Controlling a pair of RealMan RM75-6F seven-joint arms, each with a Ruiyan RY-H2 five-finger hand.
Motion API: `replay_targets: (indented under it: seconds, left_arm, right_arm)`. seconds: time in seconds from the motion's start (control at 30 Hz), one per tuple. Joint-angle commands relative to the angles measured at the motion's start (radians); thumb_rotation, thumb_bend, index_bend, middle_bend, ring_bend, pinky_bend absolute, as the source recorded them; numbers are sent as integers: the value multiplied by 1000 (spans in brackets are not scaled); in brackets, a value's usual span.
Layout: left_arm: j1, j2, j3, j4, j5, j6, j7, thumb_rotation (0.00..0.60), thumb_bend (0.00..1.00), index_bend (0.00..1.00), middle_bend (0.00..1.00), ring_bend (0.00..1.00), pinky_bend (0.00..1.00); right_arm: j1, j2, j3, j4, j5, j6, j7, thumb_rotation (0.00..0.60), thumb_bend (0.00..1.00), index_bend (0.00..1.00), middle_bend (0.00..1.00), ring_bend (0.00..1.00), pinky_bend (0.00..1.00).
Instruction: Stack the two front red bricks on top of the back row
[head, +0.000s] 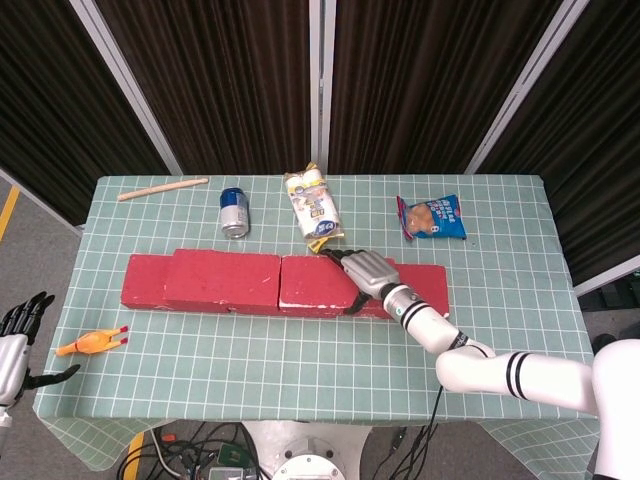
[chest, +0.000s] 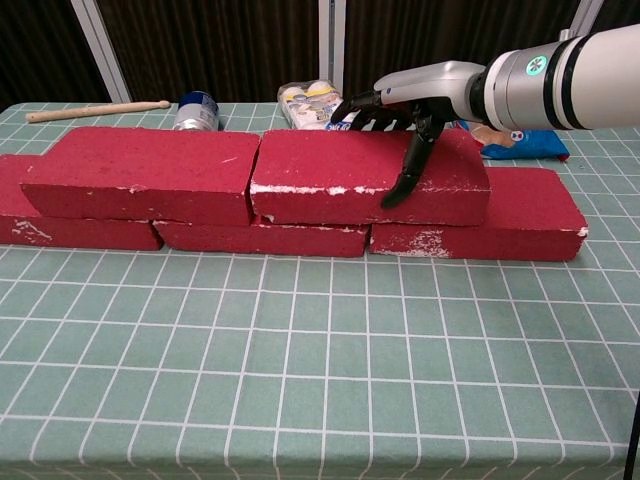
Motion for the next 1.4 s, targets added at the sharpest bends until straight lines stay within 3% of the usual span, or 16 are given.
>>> replay_targets:
  seconds: [0.03,1.4]
  left_arm:
    - [0,0,0,1,0,-1,-1,600,16,38,0,0,0]
    - [2,1,3,15,-5,-20,-25,600,16,38,0,0,0]
  right_arm:
    - [2,-1,-2,0,-1,1,0,600,99,0,247,207,314]
    - [33,-31,-20,30,31,2,14,600,102,0,239,207,306]
